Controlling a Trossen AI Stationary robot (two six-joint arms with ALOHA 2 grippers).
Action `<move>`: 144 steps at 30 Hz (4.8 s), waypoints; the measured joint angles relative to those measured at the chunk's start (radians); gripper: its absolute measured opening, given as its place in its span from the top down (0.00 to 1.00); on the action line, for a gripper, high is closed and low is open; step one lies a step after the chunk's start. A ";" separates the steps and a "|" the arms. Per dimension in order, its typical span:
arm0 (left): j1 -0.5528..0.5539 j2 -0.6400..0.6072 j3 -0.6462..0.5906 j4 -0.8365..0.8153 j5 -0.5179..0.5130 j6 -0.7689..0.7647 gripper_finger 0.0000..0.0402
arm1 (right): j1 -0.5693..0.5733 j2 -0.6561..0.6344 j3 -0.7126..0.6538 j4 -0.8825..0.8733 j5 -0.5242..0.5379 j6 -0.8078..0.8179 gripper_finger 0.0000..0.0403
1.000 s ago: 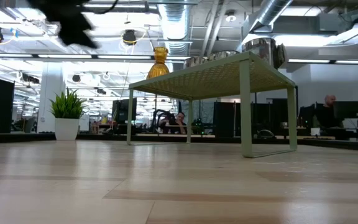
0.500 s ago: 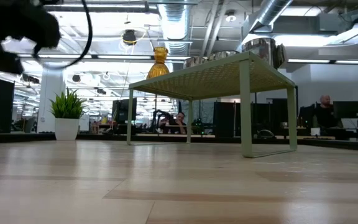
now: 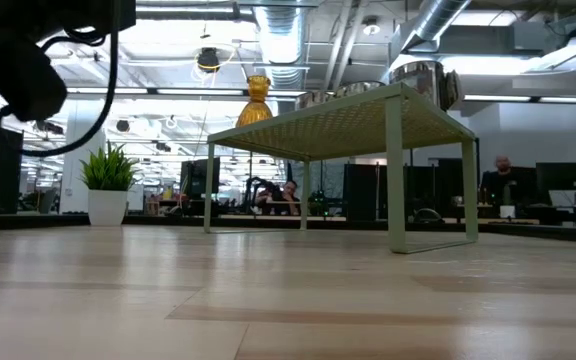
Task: Stock candles on shelf
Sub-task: Put the top transparent candle holder on the shelf
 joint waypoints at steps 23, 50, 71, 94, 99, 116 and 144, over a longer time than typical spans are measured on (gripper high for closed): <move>-0.108 0.014 -0.123 0.000 0.193 0.073 0.27 | 0.024 0.025 -0.002 0.000 -0.048 -0.066 0.43; -0.177 0.014 -0.123 0.029 0.100 -0.039 0.27 | 0.025 0.025 -0.002 -0.001 -0.048 -0.082 0.43; -0.237 0.101 -0.123 0.100 0.146 -0.050 0.28 | 0.025 0.025 -0.002 -0.001 -0.050 -0.082 0.43; -0.185 0.101 -0.122 0.099 0.145 -0.083 0.59 | 0.025 0.025 -0.002 -0.001 -0.096 -0.093 0.43; -0.102 0.101 -0.121 0.099 0.144 -0.097 0.59 | 0.024 0.025 -0.002 0.000 -0.095 -0.112 0.43; 0.263 0.101 -0.016 0.194 0.005 -0.263 0.57 | 0.012 0.047 0.000 0.105 -0.093 -0.196 0.43; 0.391 0.039 -0.015 0.486 -0.087 -0.295 0.30 | -0.050 0.097 -0.001 0.210 -0.096 -0.186 0.40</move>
